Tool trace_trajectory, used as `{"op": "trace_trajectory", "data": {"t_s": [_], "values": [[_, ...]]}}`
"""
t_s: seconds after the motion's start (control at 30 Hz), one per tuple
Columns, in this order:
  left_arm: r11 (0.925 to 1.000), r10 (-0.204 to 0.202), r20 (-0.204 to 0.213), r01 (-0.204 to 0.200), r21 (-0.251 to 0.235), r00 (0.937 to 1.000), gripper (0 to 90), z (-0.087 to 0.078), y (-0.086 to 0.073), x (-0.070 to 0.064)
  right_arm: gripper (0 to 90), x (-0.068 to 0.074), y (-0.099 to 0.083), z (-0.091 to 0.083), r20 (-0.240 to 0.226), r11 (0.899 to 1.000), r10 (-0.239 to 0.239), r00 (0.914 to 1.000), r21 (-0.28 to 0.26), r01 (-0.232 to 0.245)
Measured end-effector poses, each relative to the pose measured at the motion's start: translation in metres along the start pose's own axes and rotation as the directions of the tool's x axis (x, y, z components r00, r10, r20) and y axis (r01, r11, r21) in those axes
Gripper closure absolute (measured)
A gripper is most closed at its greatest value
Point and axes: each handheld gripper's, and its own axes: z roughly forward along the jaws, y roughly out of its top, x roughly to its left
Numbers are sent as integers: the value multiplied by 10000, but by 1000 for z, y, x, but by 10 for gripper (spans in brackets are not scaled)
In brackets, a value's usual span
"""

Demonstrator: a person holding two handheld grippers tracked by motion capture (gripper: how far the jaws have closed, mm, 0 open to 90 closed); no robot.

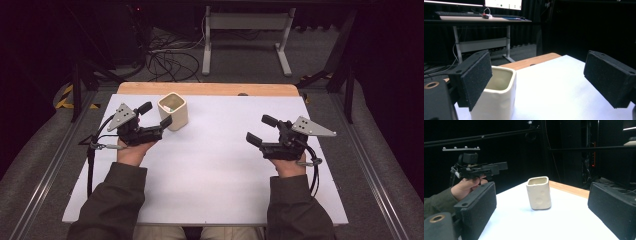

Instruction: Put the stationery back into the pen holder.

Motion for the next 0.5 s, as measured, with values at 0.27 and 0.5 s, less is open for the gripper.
{"op": "trace_trajectory", "data": {"t_s": [0.27,0.5], "values": [[10000,84,33,-84,-19,10000,81,-13,-2,-1,90,-1,-2,-2,70,10000,19,10000,64,-19],[9999,31,143,-30,-107,9999,78,-24,-4,-2,90,-3,-2,-6,228,10000,63,9997,17,-63]]}}
